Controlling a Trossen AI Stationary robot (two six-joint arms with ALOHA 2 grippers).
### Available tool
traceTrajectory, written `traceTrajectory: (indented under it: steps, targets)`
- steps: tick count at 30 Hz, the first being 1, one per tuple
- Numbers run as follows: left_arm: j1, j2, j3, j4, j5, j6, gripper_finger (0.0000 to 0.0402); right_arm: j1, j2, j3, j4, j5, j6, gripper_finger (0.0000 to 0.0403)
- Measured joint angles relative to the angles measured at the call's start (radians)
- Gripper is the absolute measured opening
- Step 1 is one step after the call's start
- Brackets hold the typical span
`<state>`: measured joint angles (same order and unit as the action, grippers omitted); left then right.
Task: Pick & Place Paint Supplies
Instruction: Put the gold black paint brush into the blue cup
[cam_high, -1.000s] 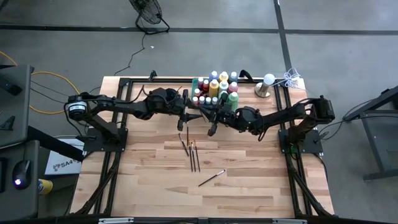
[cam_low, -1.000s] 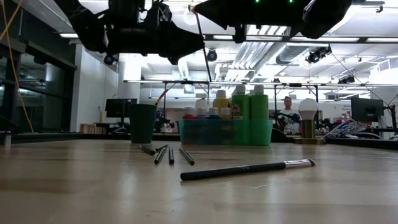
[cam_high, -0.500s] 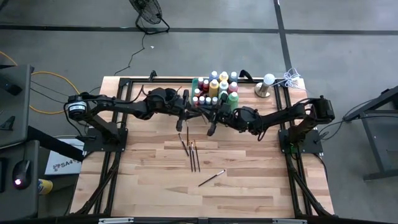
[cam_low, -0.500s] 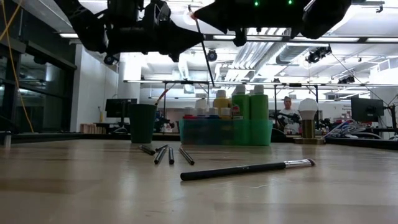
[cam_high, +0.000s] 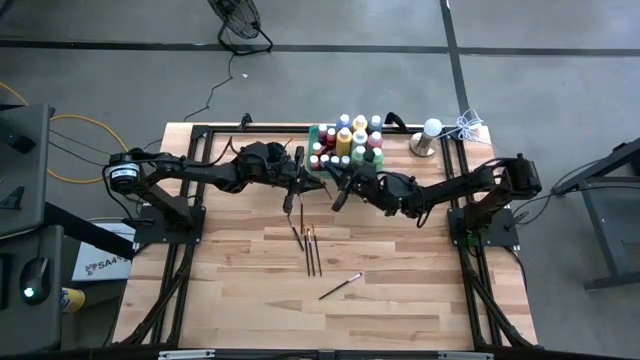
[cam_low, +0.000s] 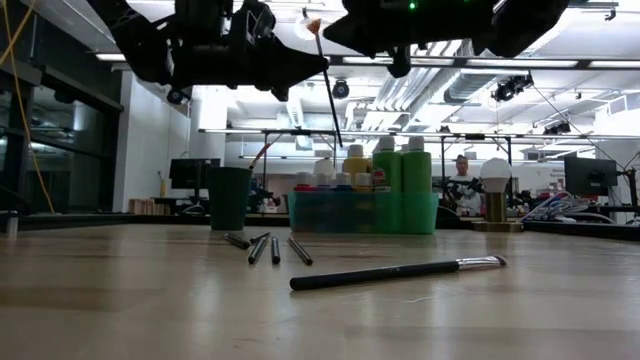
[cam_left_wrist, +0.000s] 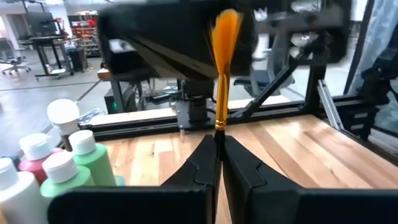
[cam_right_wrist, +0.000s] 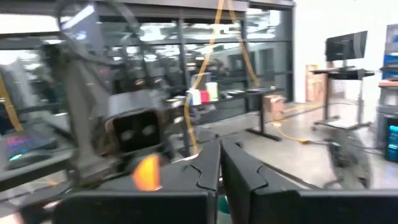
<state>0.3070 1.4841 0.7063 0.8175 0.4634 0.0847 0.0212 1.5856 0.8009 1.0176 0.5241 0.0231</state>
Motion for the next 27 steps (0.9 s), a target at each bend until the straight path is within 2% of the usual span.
traceTrajectory:
  steps: [3,7,11,15,18,23,27]
  targets:
    - [0.0,0.0,0.0,-0.016,-0.01,0.017,0.0005,0.015,-0.034,0.0,-0.049,0.028,0.007,0.0028]
    - [0.001,-0.006,0.0,-0.052,-0.077,0.033,0.0004,0.048,-0.091,0.0,-0.157,0.099,0.039,0.0088]
    - [0.001,-0.055,0.0,-0.163,-0.208,0.102,0.0003,0.089,-0.135,0.0,-0.274,0.204,0.063,0.0154]
    - [0.0,-0.13,-0.001,-0.303,-0.371,0.158,0.0003,0.13,-0.145,0.0,-0.344,0.208,0.069,0.0197]
    - [0.0,-0.192,-0.001,-0.403,-0.486,0.182,0.0003,0.149,-0.145,0.0,-0.388,0.204,0.094,0.0211]
    - [0.0,-0.258,-0.001,-0.511,-0.667,0.216,0.0002,0.151,-0.144,0.0,-0.467,0.206,0.163,0.021]
    - [0.0,-0.285,-0.001,-0.548,-0.76,0.241,0.0002,0.148,-0.144,0.0,-0.523,0.207,0.211,0.0208]
